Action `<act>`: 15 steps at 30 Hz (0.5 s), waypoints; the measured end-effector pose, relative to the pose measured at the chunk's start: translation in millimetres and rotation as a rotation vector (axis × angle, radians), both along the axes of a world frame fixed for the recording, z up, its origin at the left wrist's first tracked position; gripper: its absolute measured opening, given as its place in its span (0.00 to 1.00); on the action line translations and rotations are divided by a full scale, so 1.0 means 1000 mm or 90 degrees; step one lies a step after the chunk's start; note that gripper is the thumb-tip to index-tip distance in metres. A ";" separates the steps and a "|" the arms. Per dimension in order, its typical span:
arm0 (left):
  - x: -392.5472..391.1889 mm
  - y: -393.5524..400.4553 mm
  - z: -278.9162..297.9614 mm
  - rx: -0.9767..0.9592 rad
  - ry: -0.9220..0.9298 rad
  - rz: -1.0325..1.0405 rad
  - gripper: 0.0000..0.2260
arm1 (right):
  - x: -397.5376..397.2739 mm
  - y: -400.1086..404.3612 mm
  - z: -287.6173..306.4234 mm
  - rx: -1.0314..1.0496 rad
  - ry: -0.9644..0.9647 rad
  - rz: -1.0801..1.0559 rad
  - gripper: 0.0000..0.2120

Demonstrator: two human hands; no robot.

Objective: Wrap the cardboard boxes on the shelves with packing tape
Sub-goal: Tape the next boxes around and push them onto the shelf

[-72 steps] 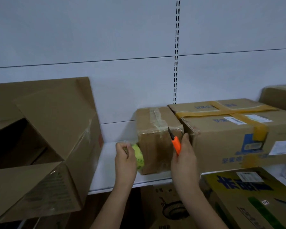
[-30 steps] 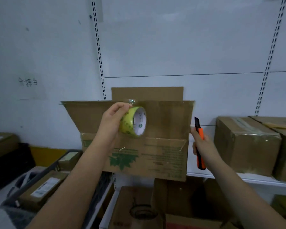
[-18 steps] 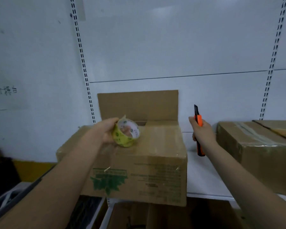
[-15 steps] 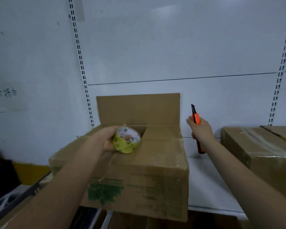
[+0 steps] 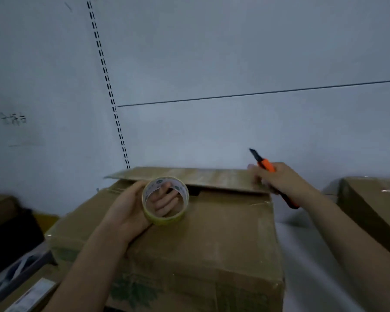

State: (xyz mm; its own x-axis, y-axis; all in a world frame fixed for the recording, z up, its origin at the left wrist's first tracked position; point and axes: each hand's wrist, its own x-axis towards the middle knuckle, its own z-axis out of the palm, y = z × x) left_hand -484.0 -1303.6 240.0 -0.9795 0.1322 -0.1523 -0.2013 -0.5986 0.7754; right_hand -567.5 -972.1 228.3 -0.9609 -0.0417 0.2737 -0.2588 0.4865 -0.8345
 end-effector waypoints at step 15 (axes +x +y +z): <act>-0.027 0.059 0.035 -0.143 -0.050 -0.189 0.19 | 0.066 0.043 -0.132 0.180 -0.163 -0.357 0.21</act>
State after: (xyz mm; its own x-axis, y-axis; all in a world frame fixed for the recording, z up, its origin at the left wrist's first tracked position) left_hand -510.8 -1244.7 275.2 -0.8878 0.3627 -0.2832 -0.4045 -0.3215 0.8562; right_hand -501.9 -929.1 96.6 -0.8913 0.4450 0.0866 0.2846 0.6980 -0.6571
